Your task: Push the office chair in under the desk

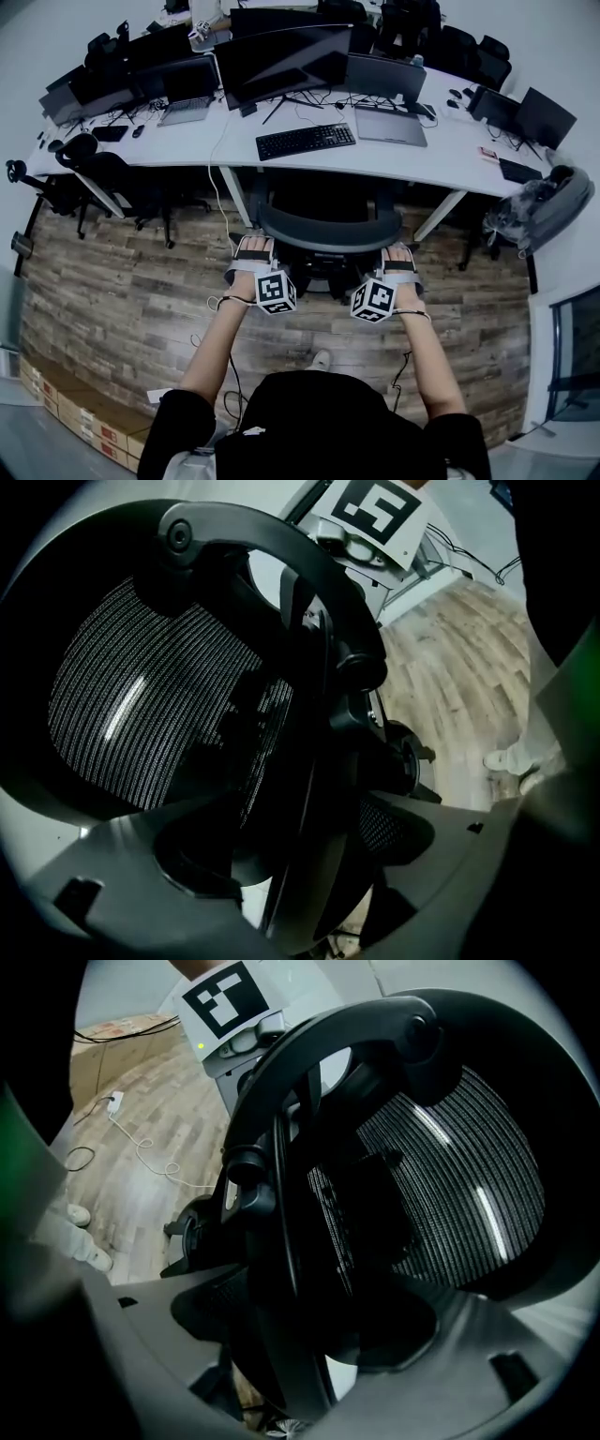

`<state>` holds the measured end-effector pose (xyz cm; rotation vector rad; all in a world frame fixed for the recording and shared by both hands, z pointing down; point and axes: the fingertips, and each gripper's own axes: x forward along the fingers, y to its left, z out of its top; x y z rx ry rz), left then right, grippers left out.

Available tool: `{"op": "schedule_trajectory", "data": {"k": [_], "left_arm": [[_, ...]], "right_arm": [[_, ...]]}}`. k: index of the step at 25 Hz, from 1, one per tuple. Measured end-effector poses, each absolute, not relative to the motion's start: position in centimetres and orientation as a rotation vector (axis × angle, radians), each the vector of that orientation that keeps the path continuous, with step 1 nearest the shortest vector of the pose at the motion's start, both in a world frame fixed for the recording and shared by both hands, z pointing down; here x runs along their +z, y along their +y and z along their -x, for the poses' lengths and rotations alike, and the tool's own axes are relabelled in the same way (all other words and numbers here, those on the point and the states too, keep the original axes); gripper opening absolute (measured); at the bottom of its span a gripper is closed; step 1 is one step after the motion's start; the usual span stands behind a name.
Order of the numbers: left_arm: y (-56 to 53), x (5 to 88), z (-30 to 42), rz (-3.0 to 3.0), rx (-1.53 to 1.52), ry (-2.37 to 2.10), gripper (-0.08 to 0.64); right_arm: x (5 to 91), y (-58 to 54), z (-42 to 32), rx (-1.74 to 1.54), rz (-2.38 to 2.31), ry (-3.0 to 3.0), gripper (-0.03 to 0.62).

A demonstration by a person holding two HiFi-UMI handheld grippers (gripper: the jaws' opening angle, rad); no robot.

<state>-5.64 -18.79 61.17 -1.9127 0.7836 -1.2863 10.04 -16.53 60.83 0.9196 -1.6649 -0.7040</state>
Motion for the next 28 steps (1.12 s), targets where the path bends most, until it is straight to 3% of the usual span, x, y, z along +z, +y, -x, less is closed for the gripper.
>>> {"op": "schedule_trajectory", "data": {"k": [28], "left_arm": [[-21.9,61.6,4.9,1.865,-1.405,0.832,0.368]], "right_arm": [[61.3,-19.4,-10.8,-0.760,-0.894,-1.648,0.327]]}}
